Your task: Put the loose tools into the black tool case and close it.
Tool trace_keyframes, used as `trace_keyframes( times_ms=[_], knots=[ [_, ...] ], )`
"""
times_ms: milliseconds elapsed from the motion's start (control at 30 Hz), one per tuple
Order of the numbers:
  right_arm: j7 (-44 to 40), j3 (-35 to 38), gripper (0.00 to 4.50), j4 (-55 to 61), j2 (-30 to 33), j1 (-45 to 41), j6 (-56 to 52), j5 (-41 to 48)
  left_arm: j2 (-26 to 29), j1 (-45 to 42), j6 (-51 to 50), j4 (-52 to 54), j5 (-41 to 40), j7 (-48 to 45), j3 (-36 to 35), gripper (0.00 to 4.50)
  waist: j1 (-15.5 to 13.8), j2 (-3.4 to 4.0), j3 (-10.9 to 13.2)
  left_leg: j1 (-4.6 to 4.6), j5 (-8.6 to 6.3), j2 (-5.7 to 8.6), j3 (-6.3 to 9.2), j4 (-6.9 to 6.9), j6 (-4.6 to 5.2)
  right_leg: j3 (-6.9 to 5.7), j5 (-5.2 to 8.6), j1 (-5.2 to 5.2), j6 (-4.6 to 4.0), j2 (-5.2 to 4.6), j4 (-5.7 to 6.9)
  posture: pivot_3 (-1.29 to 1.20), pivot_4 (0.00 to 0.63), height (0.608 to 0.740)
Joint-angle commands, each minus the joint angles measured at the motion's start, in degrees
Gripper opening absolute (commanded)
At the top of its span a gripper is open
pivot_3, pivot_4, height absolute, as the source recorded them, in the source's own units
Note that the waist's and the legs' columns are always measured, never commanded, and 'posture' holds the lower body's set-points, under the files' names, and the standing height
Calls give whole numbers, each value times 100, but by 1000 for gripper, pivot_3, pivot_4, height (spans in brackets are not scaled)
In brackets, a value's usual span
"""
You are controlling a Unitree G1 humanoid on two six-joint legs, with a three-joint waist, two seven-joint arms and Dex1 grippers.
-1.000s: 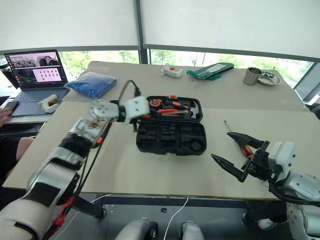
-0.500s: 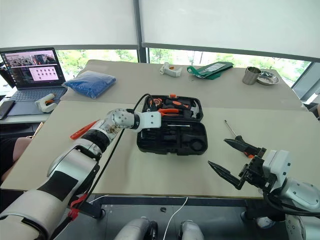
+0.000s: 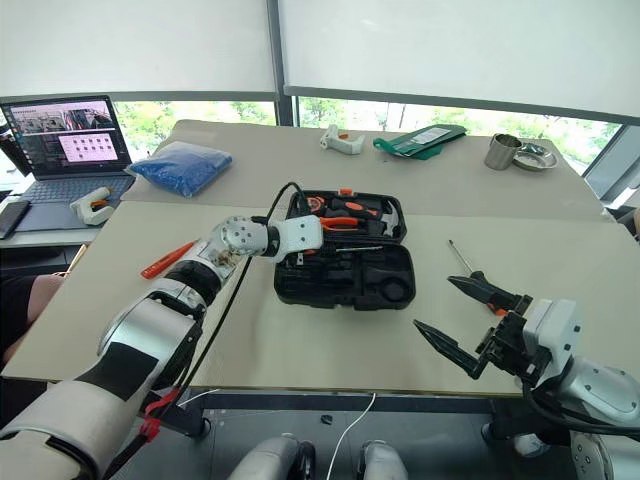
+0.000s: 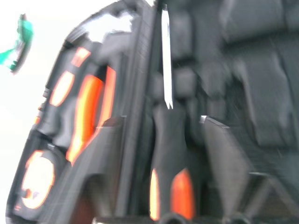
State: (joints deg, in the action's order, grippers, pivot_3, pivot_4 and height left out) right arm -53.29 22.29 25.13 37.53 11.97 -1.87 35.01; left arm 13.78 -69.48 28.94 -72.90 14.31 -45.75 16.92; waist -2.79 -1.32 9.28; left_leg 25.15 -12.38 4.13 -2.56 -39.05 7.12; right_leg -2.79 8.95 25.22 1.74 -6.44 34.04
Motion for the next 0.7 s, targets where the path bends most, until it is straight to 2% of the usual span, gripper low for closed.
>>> trace_keyframes(
  times_ms=[33, 67, 167, 267, 367, 400, 700],
  knots=[
    [44, 111, 4500, 215, 44, 0, -62, 107, -107, -23, -105, 194, -595, -115, -616, 3209, 0, 0, 0, 0, 0, 0, 0, 0, 0, 0, 0, -1, 0, 0, 1, 0, 150, 740],
    [51, 112, 4500, 225, 41, 1, -75, 112, -118, -10, -119, 218, -654, -200, -692, 3209, 0, 0, 0, 0, 0, 0, 0, 0, 0, -2, 0, 0, 0, 0, 1, 0, 150, 740],
    [75, 125, 4500, 265, 16, 20, -103, 122, -164, 124, -390, 286, -855, -417, -910, 2455, 4, 1, -1, 0, 1, 0, -2, 0, -1, -5, -1, -3, -1, 1, 2, 0, 150, 740],
    [134, 131, 4500, 282, -19, 18, -115, 120, -214, 246, -752, 277, -872, -142, -1015, 1270, 5, 1, -1, -1, 2, 0, -2, -1, -2, -11, -1, -4, -1, 3, 4, 0, 150, 740],
    [200, 109, 4500, 320, -57, 36, -106, 107, -364, 339, -1183, 272, -921, 163, -1138, 242, -5, 1, -1, 0, 2, 0, -2, -4, -3, -18, -3, -5, -2, 5, 5, 0, 150, 740],
    [226, 96, 4500, 339, -74, 43, -105, 96, -431, 377, -1292, 286, -883, 165, -1112, 42, -10, 1, -1, -1, 2, 0, -2, -5, -3, -20, -3, -5, -1, 4, 5, 0, 150, 740],
    [389, 72, 4500, 386, -160, 99, -125, 56, -744, 463, -1992, 207, -477, 403, -756, 42, -23, 3, -2, -4, 2, 2, -2, -9, -3, -22, -6, -7, 2, 3, 6, 0, 150, 740]
  ],
)
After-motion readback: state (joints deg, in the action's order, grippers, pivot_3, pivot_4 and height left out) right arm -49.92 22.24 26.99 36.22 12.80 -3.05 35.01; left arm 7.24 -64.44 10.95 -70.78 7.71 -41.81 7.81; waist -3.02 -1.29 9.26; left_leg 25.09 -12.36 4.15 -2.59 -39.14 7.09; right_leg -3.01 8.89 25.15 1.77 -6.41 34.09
